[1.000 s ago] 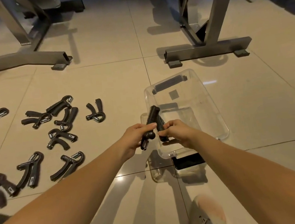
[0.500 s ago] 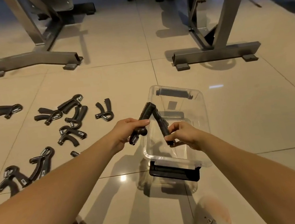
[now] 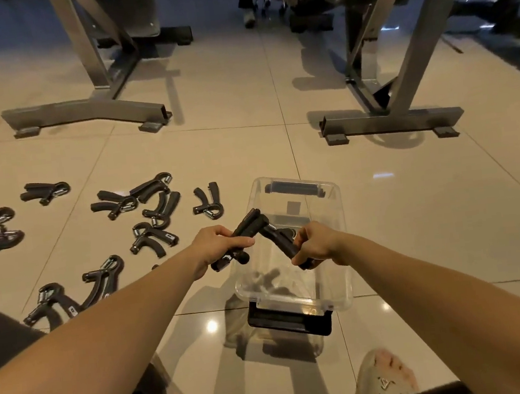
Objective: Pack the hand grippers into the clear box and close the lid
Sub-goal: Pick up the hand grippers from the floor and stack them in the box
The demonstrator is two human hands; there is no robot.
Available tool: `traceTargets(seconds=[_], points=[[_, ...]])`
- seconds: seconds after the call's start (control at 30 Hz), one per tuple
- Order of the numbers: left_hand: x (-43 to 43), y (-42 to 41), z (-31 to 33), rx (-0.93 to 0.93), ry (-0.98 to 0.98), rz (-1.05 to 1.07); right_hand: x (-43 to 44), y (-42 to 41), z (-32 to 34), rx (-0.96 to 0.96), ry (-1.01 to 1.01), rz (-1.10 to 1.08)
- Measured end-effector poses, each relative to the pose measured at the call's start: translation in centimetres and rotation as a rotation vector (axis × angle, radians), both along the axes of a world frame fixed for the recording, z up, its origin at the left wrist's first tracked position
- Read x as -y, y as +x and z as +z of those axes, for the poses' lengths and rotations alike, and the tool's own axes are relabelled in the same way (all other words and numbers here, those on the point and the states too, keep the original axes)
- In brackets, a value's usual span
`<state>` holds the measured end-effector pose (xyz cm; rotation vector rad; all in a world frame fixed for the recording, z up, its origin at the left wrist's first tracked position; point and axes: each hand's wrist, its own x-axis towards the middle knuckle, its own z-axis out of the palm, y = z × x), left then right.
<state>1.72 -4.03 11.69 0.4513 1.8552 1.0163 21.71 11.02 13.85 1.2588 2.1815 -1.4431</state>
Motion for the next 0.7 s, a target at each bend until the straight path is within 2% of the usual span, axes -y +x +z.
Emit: traceTargets(seconds=[0.23,0.43,0.53,0.63,0.7], points=[[-2.4,-2.5,1.3,-0.111,0.054,0.002,1.7,0.7,-1.9,0.019,0.12,-0.043],[-5.7,-3.6,3.3,-0.319,-0.009,-0.377,0.8,0.6,-5.1,0.152,0.27,0.242],[-7.0,-3.7,3.5,-0.498,-0.05,-0.575,-0.2,0.6,-6.8,0.218,0.291,0.348],[-6.7,-3.6,2.8,-0.696,-0.082,-0.684,-0.5,0.3,-8.3,0.254,0.284,0.431],[-6.5,-3.9,2.3,-0.718,-0.048,-0.705,-0.7,0.0,-9.2,0.269,0.279,0.473]])
